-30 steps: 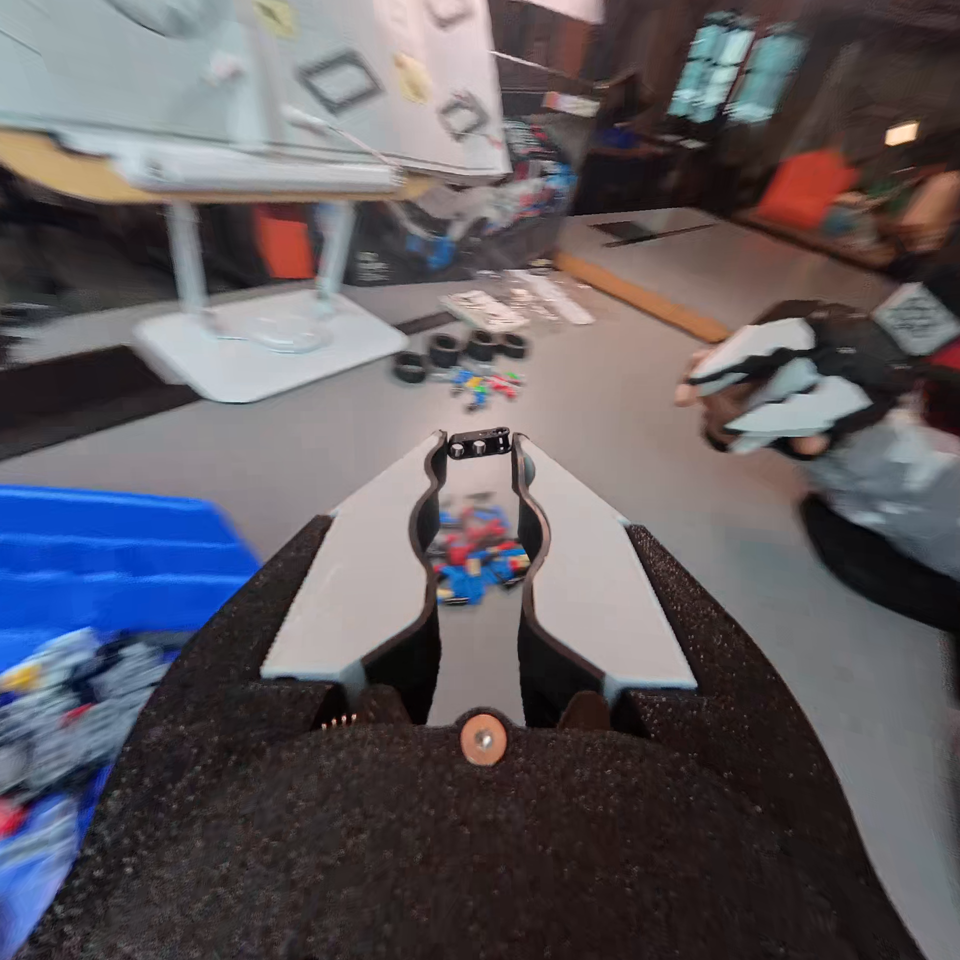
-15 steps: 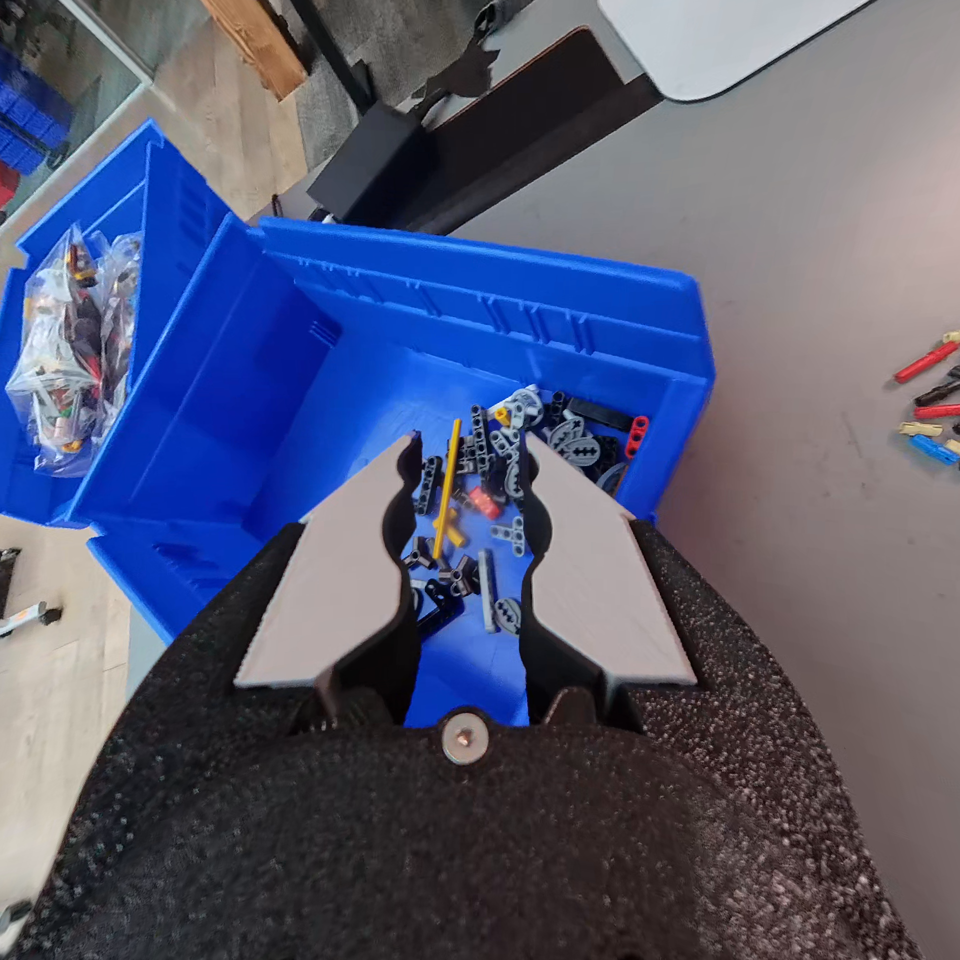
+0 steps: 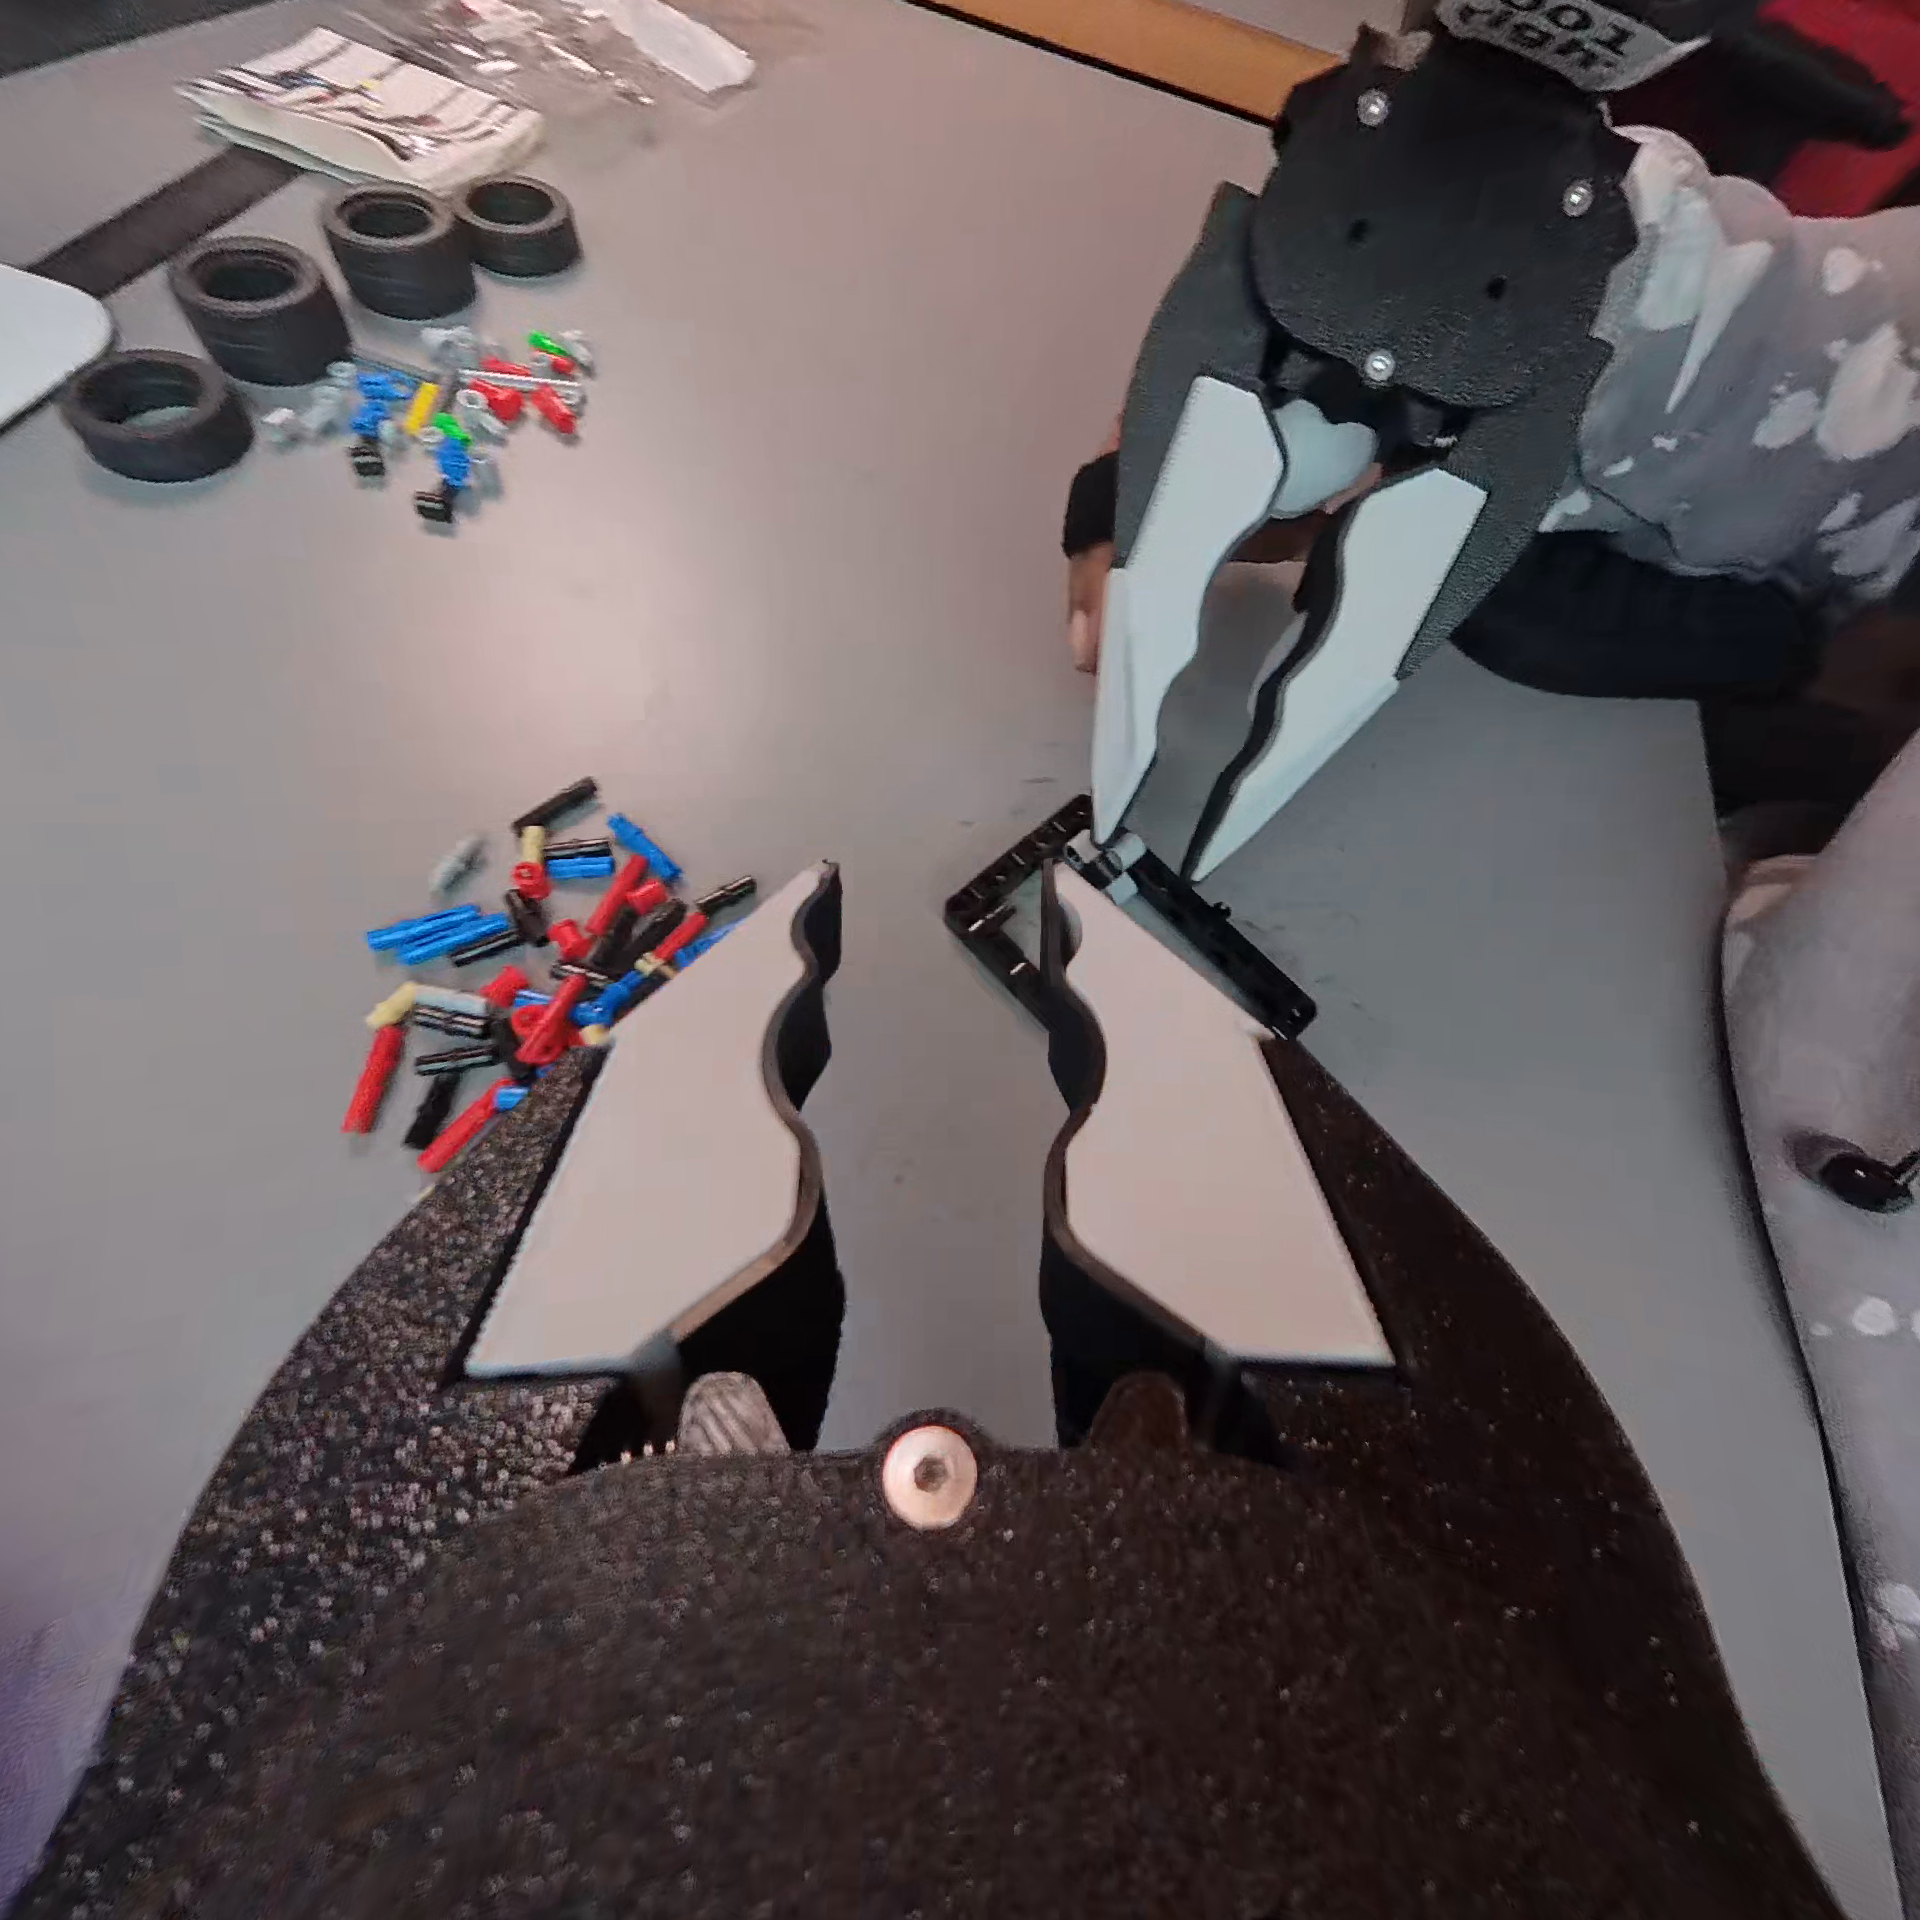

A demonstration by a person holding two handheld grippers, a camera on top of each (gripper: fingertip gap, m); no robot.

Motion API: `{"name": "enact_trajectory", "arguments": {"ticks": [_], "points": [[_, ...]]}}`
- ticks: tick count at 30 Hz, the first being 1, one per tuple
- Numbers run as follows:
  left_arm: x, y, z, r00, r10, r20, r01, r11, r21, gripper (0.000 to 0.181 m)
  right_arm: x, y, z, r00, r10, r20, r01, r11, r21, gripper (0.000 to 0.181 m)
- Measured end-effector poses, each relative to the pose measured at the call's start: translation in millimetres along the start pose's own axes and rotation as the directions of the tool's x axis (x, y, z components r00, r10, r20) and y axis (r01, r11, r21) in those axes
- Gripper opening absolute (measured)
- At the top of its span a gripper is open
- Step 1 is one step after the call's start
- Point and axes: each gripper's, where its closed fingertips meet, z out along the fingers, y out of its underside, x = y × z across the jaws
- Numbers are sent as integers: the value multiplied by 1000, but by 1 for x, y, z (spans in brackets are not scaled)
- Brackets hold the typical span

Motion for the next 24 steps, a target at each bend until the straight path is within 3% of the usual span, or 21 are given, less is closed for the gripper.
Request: {"name": "enact_trajectory", "arguments": {"ticks": [1,6,13,19,24], "points": [[6,4,3,999,11,-31,-11,1000,-17,38,2,-1,1,1000,-7,-15,7,1000,4,19],[18,23,6,995,62,-82,-72,990,-124,36,-11,-27,4,997,-79,-20,80,995,63,19],[11,23,4,996,28,-84,-37,993,-108,34,-17,-8,30,991,-97,95,113,977,-179,17],[15,24,2,992,13,-125,-25,995,-96,32,-20,-8,33,983,3,182,47,962,-268,15],[24,26,1,986,20,-164,-36,994,-98,32,-11,0,33,991,-15,133,56,949,-312,7]]}}
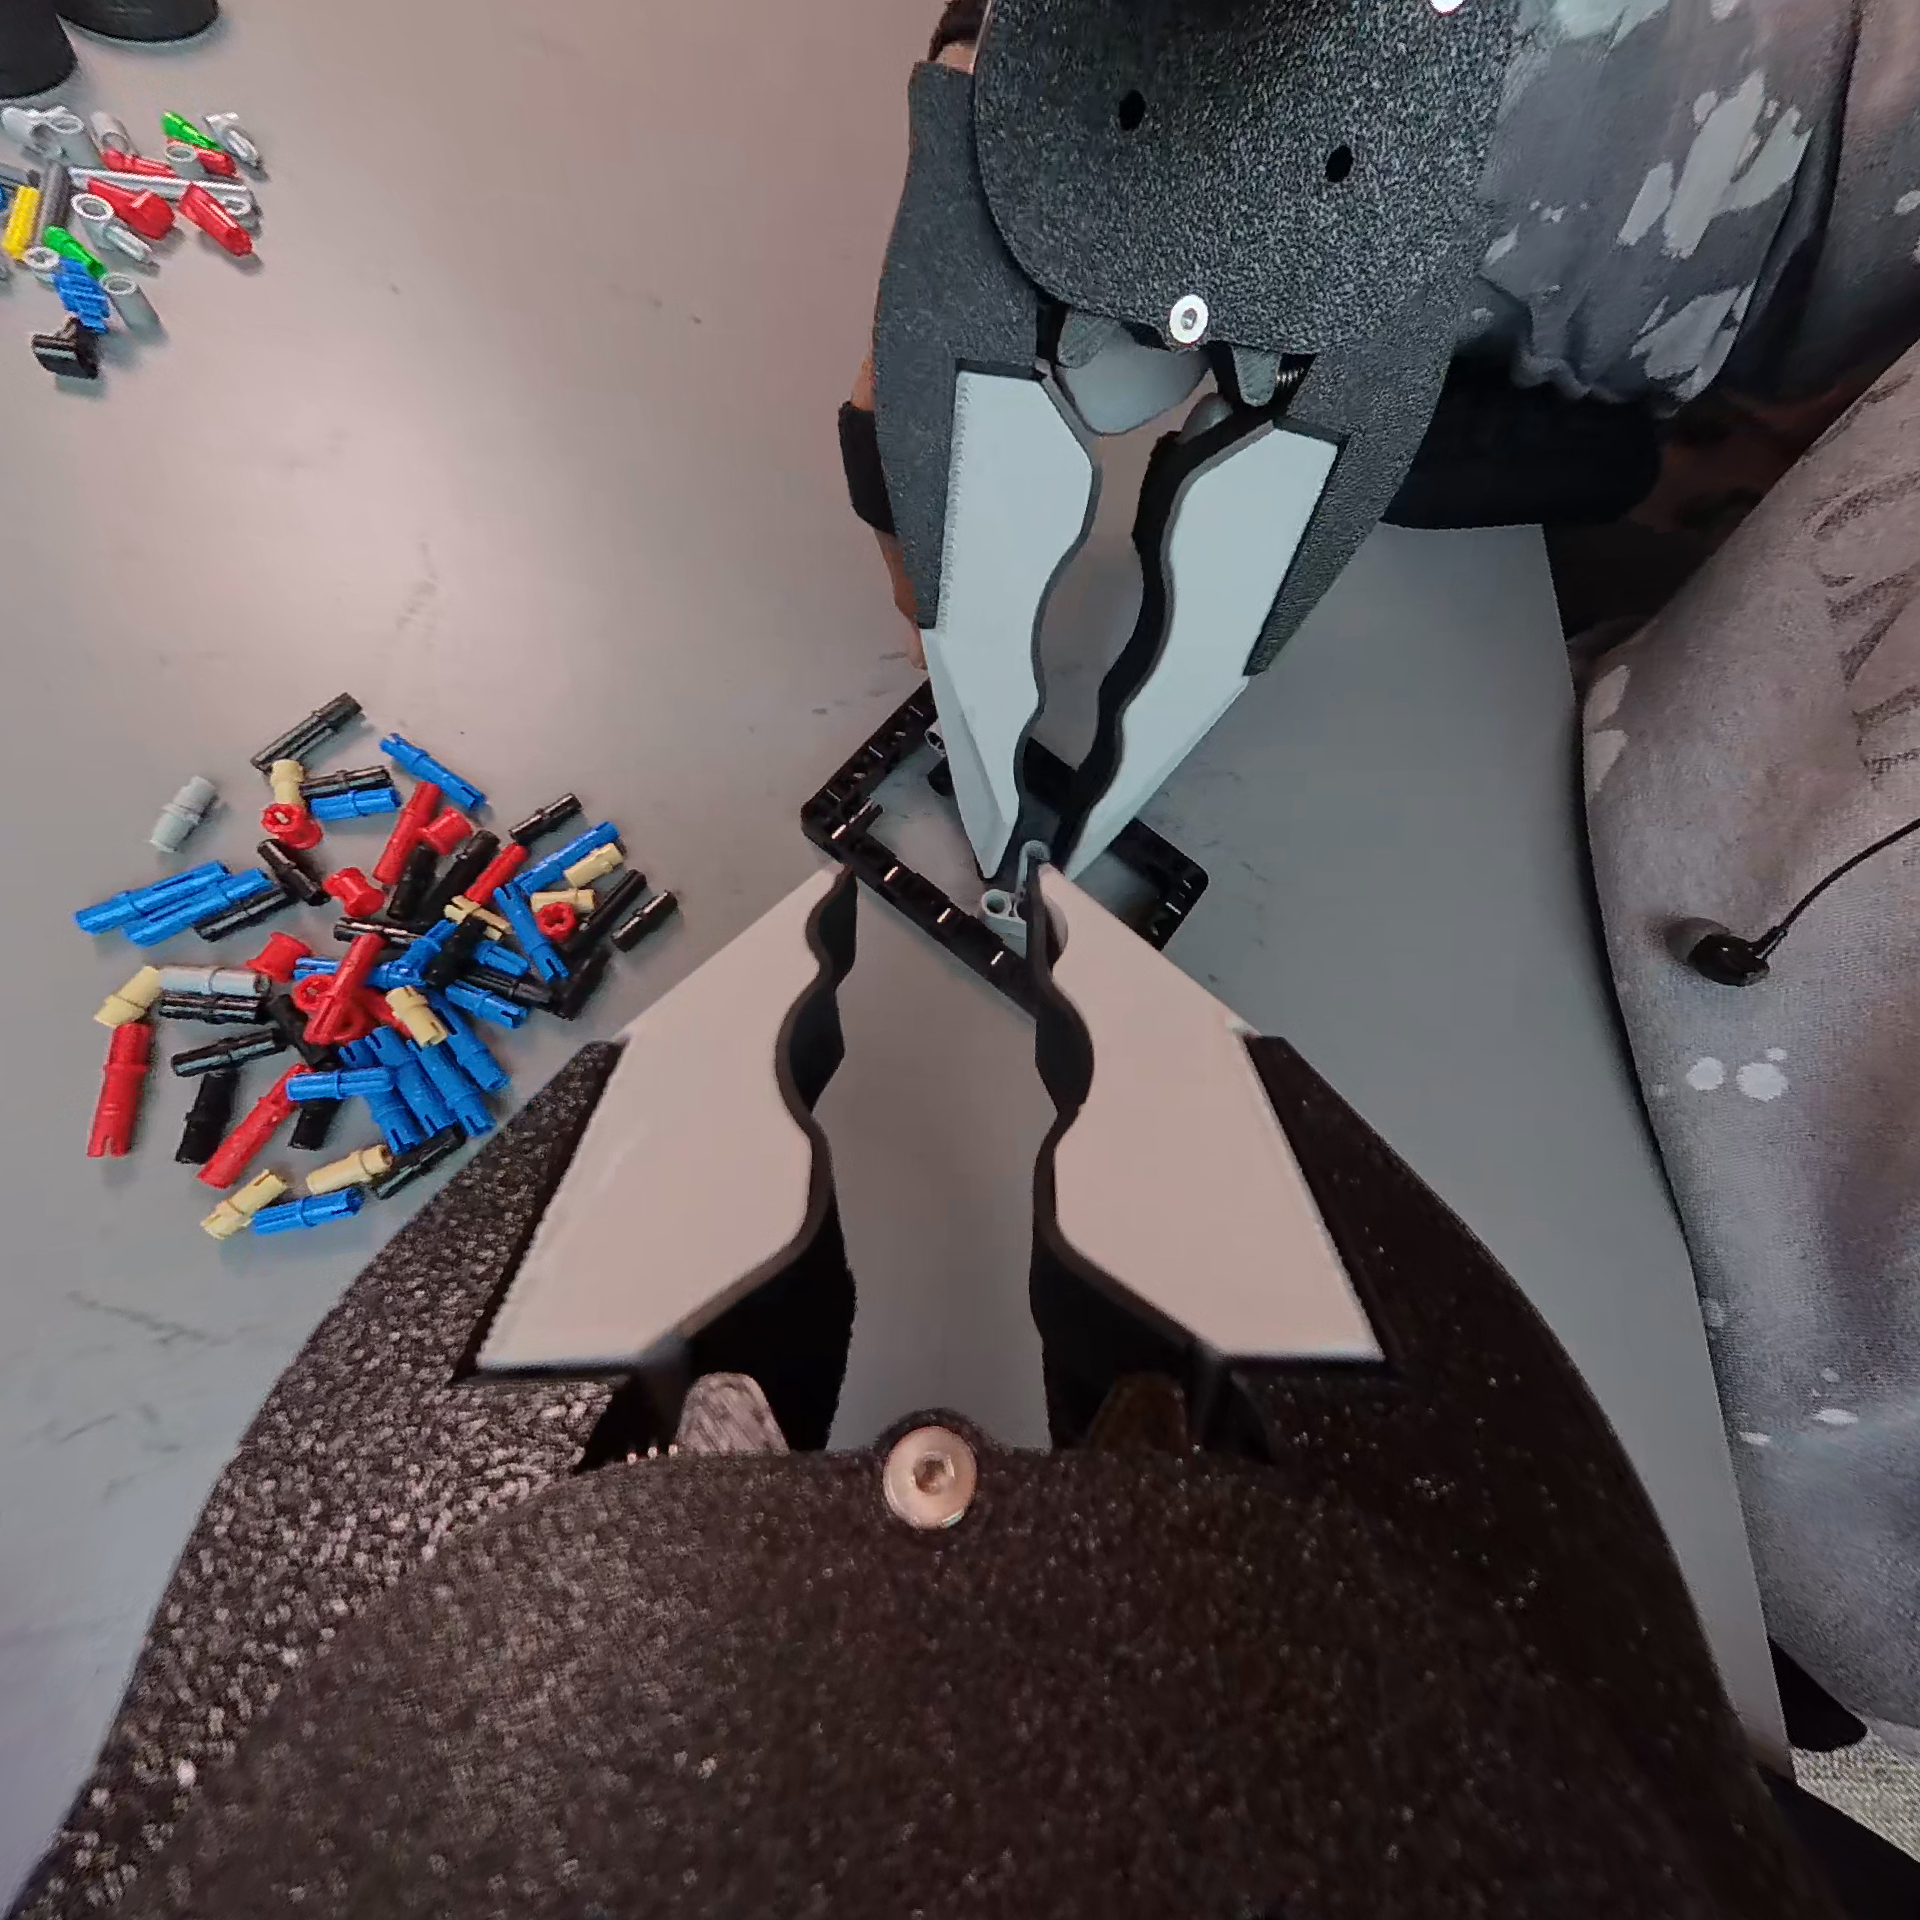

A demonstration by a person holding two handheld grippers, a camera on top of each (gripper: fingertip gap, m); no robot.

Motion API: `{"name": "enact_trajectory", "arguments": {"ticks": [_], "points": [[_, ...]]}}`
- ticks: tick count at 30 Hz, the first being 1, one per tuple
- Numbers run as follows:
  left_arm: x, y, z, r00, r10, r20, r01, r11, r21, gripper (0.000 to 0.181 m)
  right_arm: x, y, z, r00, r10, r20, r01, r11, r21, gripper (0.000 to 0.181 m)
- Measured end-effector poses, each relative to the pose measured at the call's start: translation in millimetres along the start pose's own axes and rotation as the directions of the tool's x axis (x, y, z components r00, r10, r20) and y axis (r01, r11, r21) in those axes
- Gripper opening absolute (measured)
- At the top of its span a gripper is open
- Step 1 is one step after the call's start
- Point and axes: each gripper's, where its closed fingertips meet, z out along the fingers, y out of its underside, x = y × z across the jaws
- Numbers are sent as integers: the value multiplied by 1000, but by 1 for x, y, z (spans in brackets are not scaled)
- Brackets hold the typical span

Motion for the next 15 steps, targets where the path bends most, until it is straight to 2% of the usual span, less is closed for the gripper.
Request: {"name": "enact_trajectory", "arguments": {"ticks": [4,8,11,15], "points": [[8,1,5,999,15,-31,-15,1000,-9,32,4,-2,-3,999,-21,-50,23,999,39,7],[12,-12,3,998,65,-9,-64,997,38,27,16,-10,-27,991,4,-131,13,991,131,7],[12,-23,1,991,128,46,-131,989,67,22,13,-21,-37,993,25,-116,-3,982,191,7],[12,-19,3,983,169,71,-171,985,28,9,13,-25,-42,994,25,-109,1,974,228,7]]}}
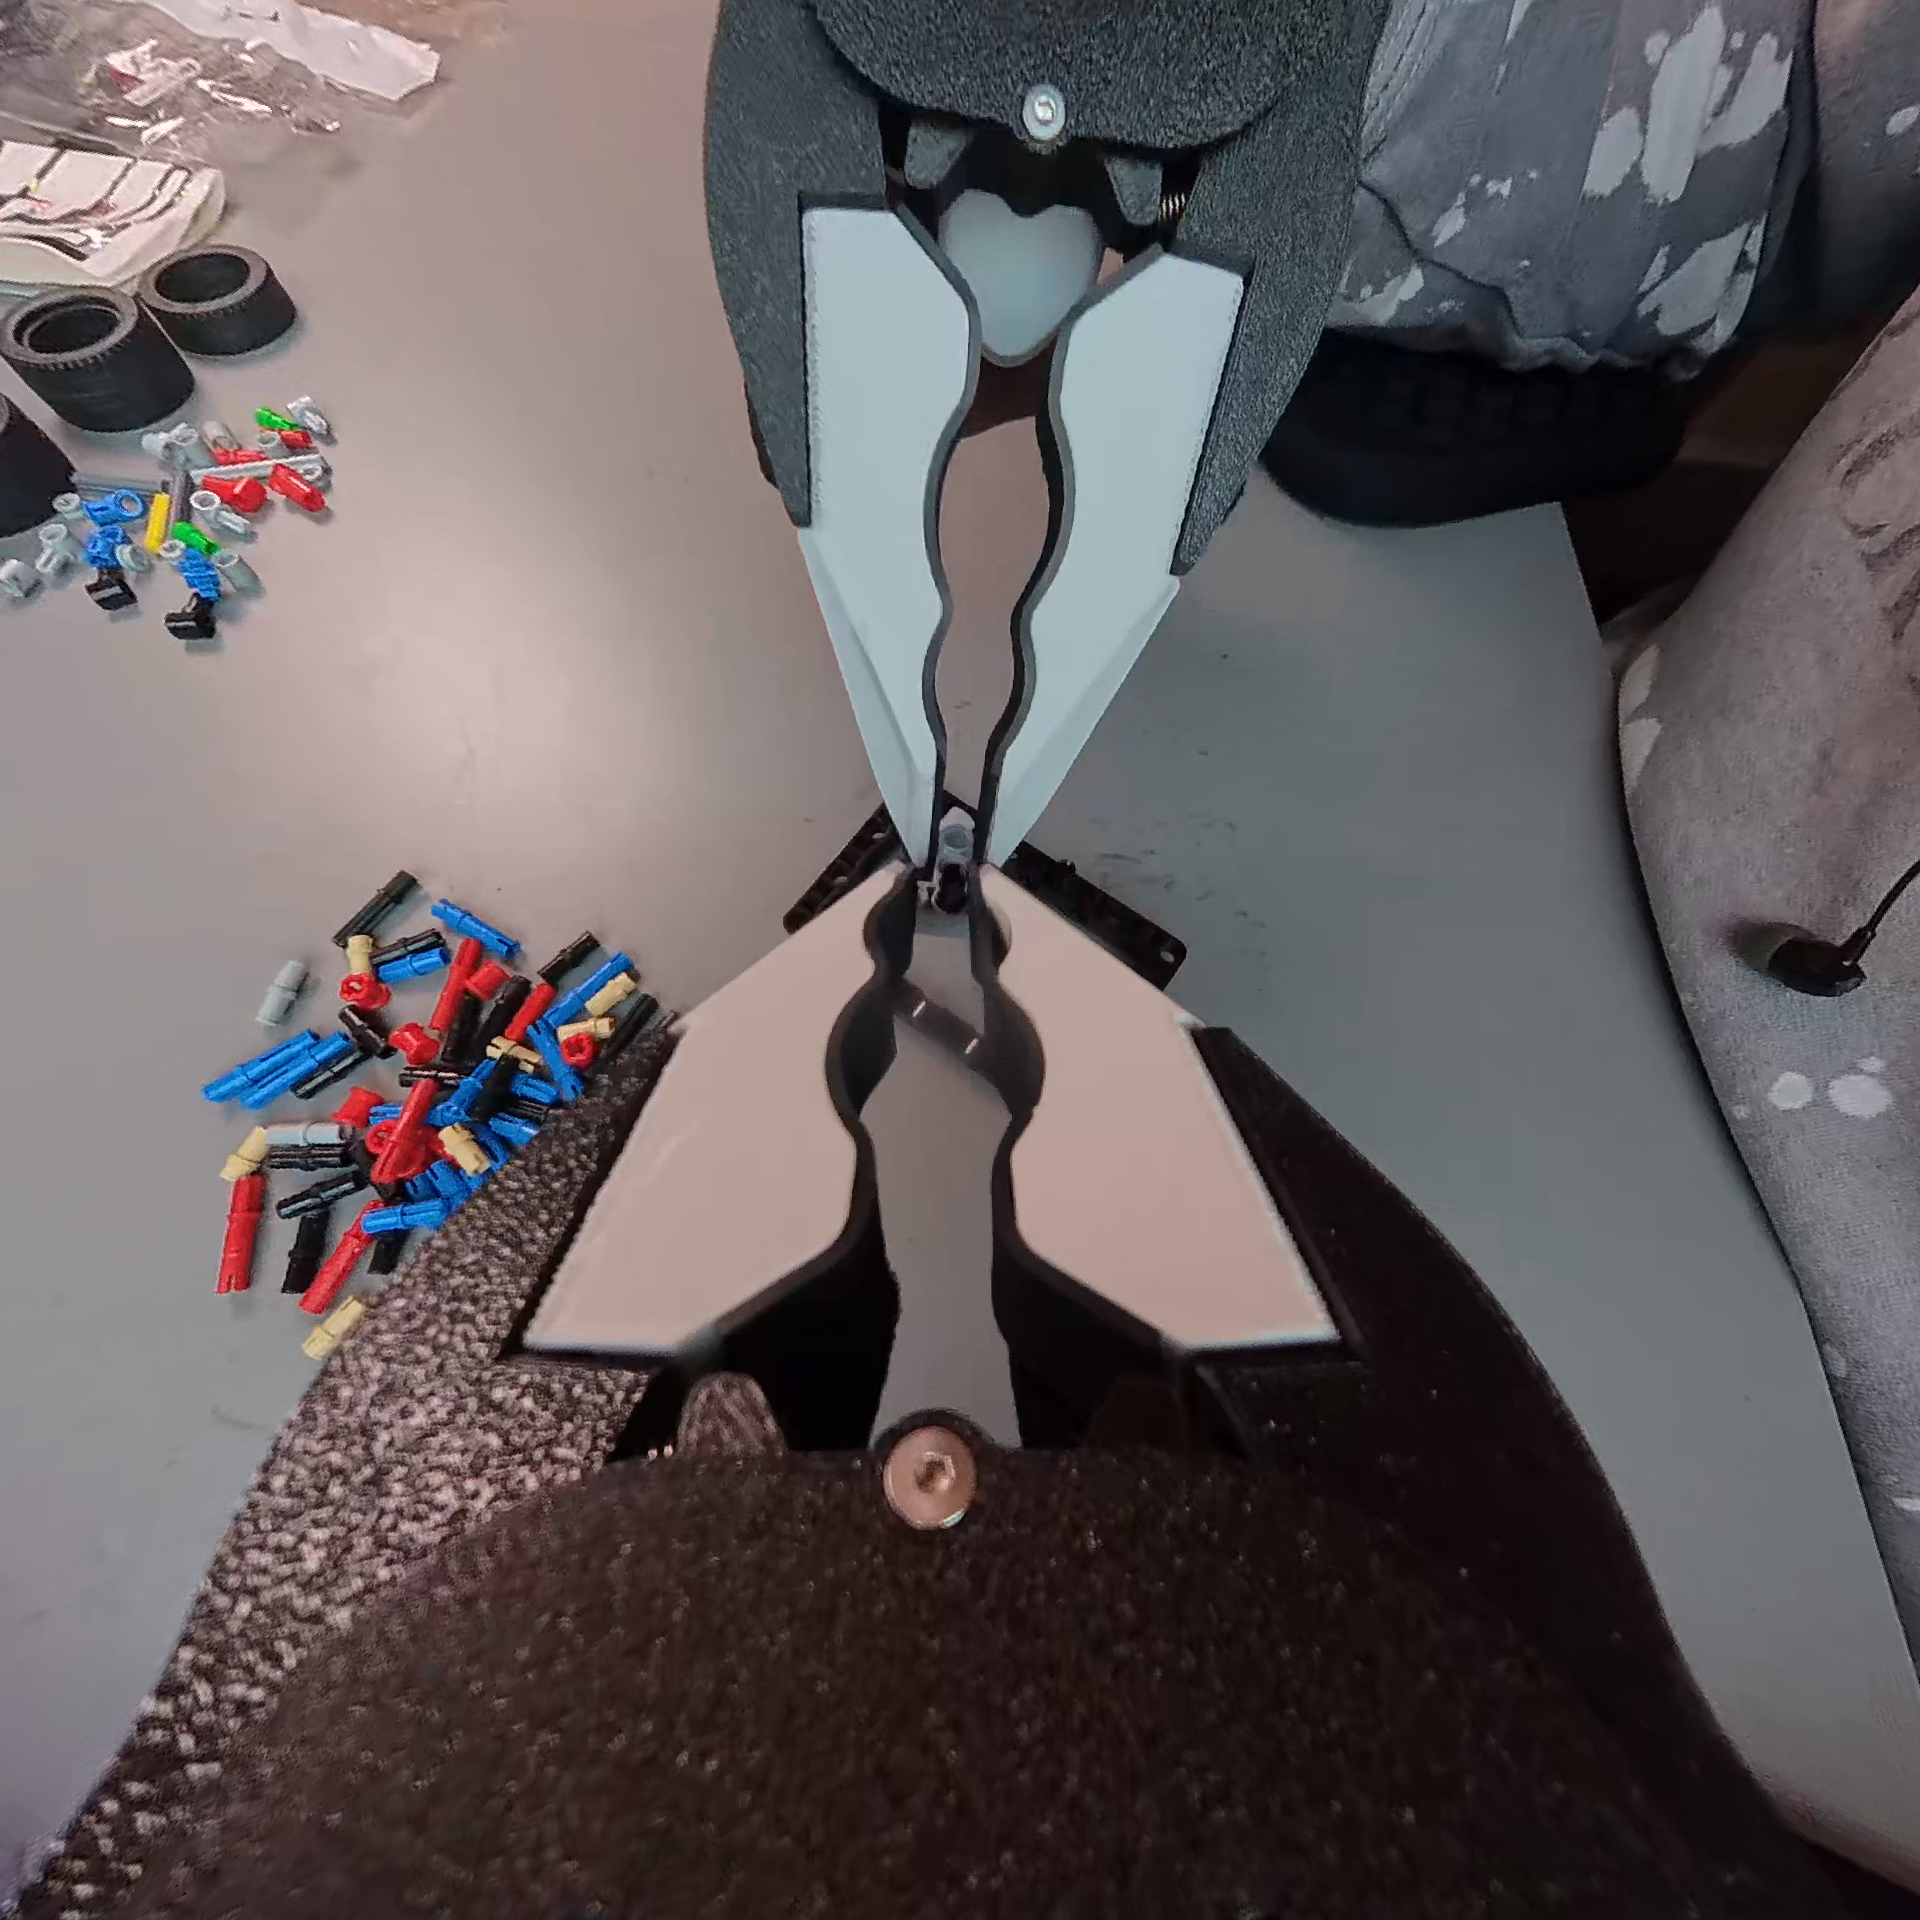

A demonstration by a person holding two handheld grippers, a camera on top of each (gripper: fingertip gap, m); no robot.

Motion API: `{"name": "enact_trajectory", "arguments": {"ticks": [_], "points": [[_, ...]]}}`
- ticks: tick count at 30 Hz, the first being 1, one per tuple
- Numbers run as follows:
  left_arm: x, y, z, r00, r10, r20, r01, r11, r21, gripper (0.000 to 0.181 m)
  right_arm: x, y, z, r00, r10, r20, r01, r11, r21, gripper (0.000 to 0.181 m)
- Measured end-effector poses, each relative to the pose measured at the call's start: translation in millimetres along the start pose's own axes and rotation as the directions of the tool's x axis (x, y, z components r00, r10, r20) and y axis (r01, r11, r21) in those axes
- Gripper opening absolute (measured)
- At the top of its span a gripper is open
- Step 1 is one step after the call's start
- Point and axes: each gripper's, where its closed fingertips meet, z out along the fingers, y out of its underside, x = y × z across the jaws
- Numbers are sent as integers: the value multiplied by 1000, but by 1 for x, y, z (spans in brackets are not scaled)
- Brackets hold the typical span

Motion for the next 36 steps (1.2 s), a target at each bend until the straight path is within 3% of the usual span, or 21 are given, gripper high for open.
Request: {"name": "enact_trajectory", "arguments": {"ticks": [4,6,8,10,13,17,19,21,28,29,31,32,34,36], "points": [[-3,-7,-3,1000,8,30,-9,999,34,5,6,-13,-14,1000,-16,-20,18,995,101,7],[-9,-27,-13,998,-53,35,47,984,173,5,15,-34,-35,998,-13,-60,30,959,283,7],[-12,-58,-35,989,-139,-44,145,908,393,4,22,-61,-67,997,65,-37,-34,839,543,7],[-18,-75,-52,972,-205,-114,234,815,530,4,29,-71,-88,993,118,-25,-71,737,672,11],[-20,-89,-64,952,-234,-200,307,702,643,4,29,-77,-90,987,160,23,-126,670,731,21],[-16,-98,-63,933,-234,-273,360,630,688,4,26,-83,-80,987,162,-8,-105,671,734,41],[-12,-100,-58,932,-228,-282,362,632,685,4,22,-89,-81,989,150,-9,-94,663,742,38],[-9,-101,-57,937,-212,-276,347,637,689,4,20,-90,-81,989,151,9,-109,670,734,25],[-3,-103,-56,973,-144,-179,228,713,664,3,13,-89,-85,995,94,28,-85,687,721,24],[-4,-104,-60,976,-140,-168,218,705,675,3,15,-87,-90,996,87,20,-74,681,729,24],[-23,-104,-100,971,-188,-149,234,608,759,3,31,-74,-116,992,127,-1,-81,640,764,23],[-31,-98,-114,972,-205,-112,215,601,770,0,38,-68,-124,990,135,-36,-61,650,758,23],[-44,-80,-102,971,-238,-10,179,700,691,1,40,-67,-121,989,118,-90,-15,680,733,23],[-68,-50,-65,943,-302,136,191,832,521,2,43,-66,-106,986,130,-101,-21,709,705,24]]}}
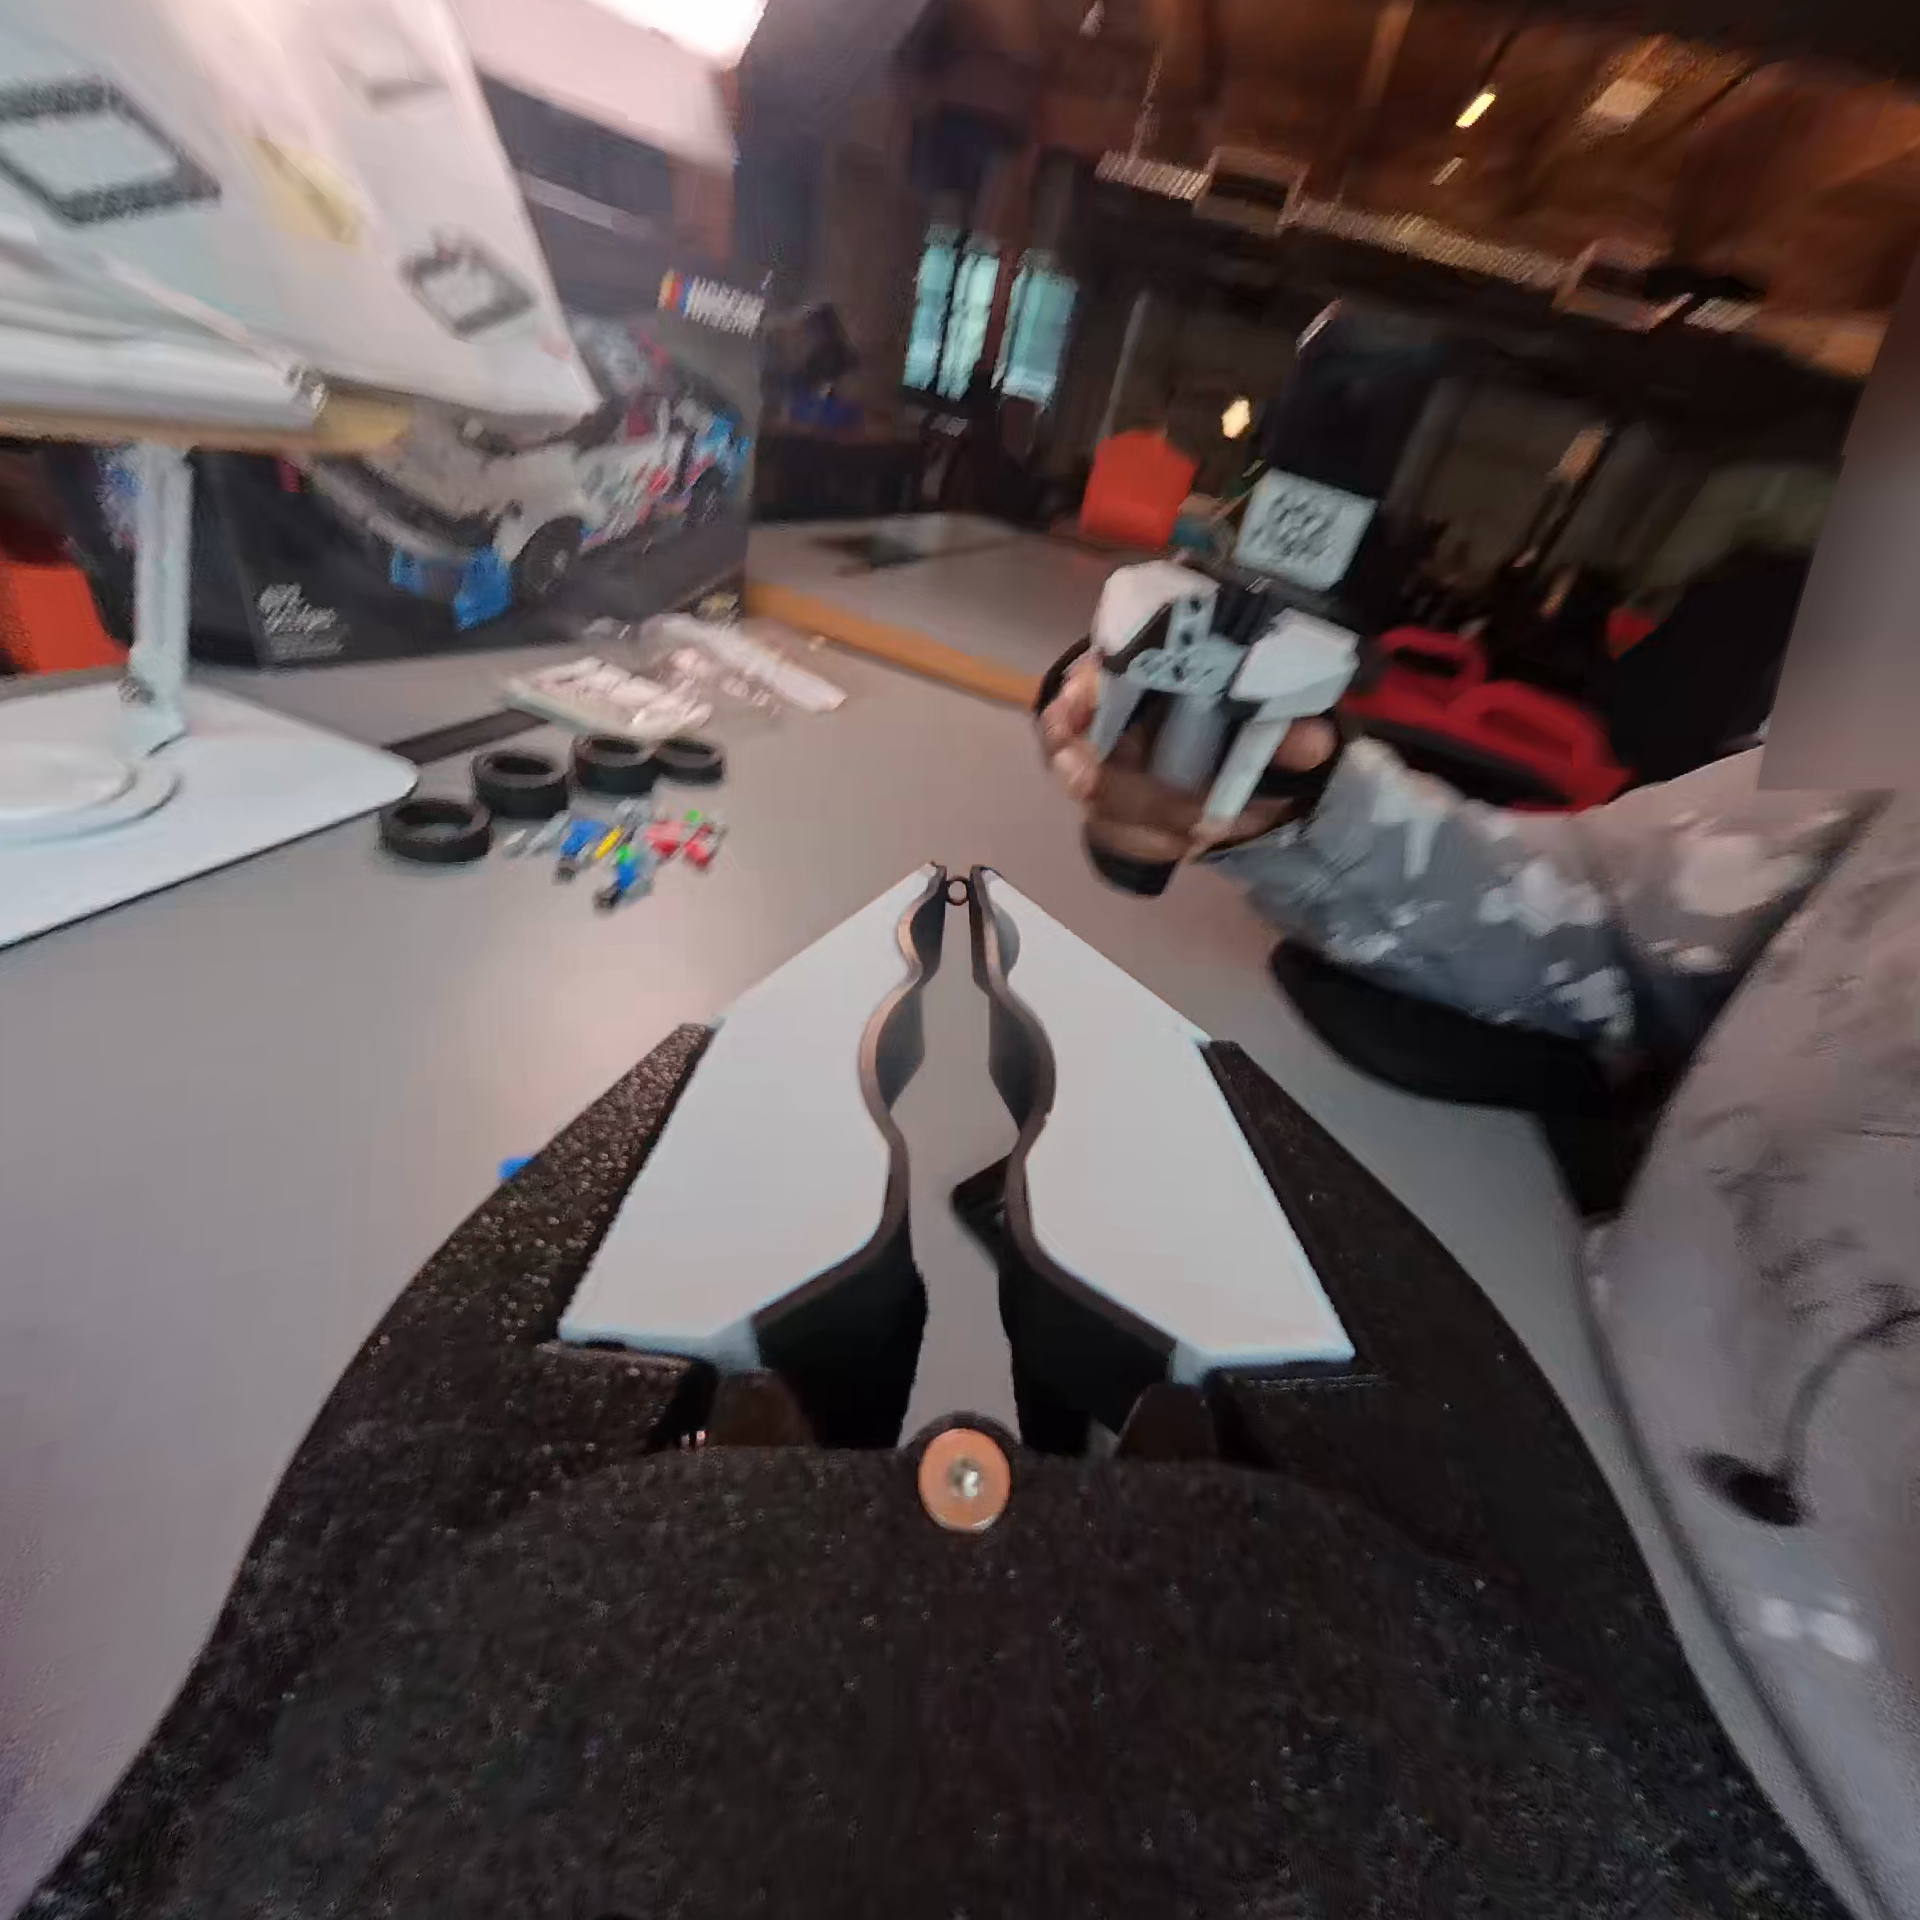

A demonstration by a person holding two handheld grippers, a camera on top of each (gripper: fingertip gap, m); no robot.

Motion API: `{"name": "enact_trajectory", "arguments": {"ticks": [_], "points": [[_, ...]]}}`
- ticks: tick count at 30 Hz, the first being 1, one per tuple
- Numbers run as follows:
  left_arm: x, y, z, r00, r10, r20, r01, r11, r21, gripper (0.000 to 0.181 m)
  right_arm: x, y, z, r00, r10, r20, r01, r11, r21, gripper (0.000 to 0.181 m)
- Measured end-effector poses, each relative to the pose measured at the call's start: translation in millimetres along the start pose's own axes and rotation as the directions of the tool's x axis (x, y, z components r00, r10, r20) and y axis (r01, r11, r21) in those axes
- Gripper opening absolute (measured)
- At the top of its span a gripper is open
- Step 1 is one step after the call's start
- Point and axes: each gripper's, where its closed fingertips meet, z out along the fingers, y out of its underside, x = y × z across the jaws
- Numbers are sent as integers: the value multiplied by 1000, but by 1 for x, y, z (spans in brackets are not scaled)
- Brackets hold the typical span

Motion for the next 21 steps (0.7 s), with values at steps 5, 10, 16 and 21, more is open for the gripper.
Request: {"name": "enact_trajectory", "arguments": {"ticks": [5,10,16,21], "points": [[-67,82,24,941,167,294,-26,902,-430,4,7,56,11,999,-2,-32,-4,983,-181,24],[-85,94,24,908,204,366,5,868,-496,16,21,93,13,986,-128,-107,81,930,-357,24],[-56,52,27,958,10,287,58,972,-228,50,27,105,18,962,-231,-147,152,896,-418,24],[-63,63,17,945,-28,327,121,956,-268,61,30,103,19,956,-238,-171,152,902,-405,24]]}}
